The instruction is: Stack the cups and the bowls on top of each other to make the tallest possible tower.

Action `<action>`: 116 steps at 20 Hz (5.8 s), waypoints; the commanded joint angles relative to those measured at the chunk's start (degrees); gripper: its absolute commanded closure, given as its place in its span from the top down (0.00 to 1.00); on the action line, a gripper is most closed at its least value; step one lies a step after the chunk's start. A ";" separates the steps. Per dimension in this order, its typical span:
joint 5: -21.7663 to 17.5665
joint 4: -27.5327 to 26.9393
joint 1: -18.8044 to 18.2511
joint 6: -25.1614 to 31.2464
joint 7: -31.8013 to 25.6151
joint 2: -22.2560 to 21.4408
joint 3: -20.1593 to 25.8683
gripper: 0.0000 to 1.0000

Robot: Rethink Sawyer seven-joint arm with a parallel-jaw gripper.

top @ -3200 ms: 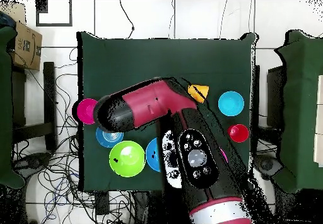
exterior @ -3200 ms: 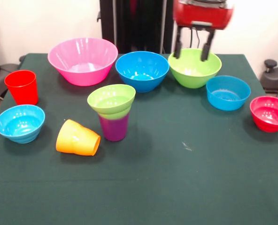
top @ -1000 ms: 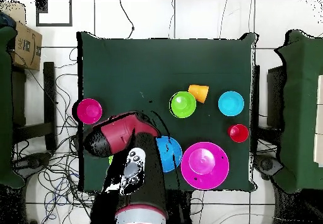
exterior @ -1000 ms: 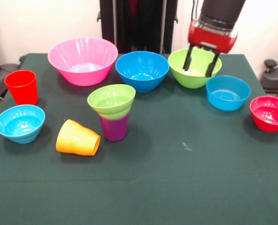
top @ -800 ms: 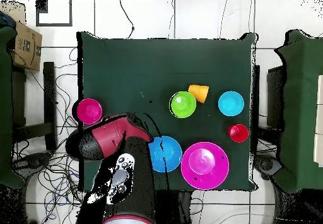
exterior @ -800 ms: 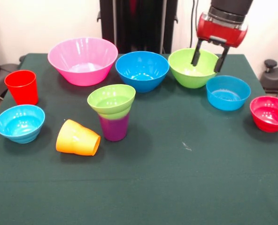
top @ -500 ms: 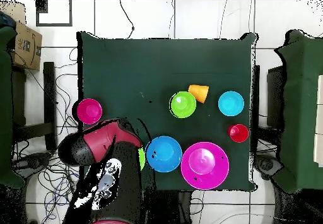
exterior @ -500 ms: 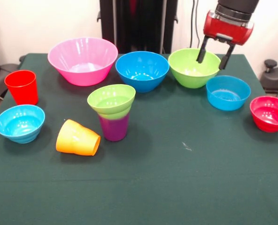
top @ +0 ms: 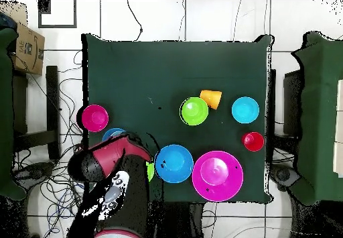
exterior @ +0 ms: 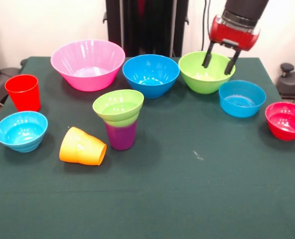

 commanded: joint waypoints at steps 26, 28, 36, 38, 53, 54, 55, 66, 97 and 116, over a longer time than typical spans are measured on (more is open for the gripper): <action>6.23 1.81 -0.51 -11.83 6.18 7.98 9.36 1.00; 6.53 2.20 -1.14 -12.15 5.77 7.58 10.09 1.00; 6.42 1.45 -2.19 -13.46 4.34 8.84 10.42 1.00; 6.18 0.79 -1.84 -14.25 4.59 10.04 9.79 1.00; 4.93 -5.10 -0.76 -19.73 3.52 19.10 5.22 1.00; 4.93 -5.79 -0.68 -20.25 3.46 19.99 4.89 1.00; 5.02 -6.02 -0.72 -20.27 3.39 20.16 4.83 1.00; 4.94 -7.32 -0.27 -19.45 2.77 20.57 3.45 1.00; 5.84 -0.02 -10.52 -1.63 -5.36 -1.95 5.41 0.00; 9.62 4.60 -36.39 19.18 -24.76 -20.84 25.85 0.00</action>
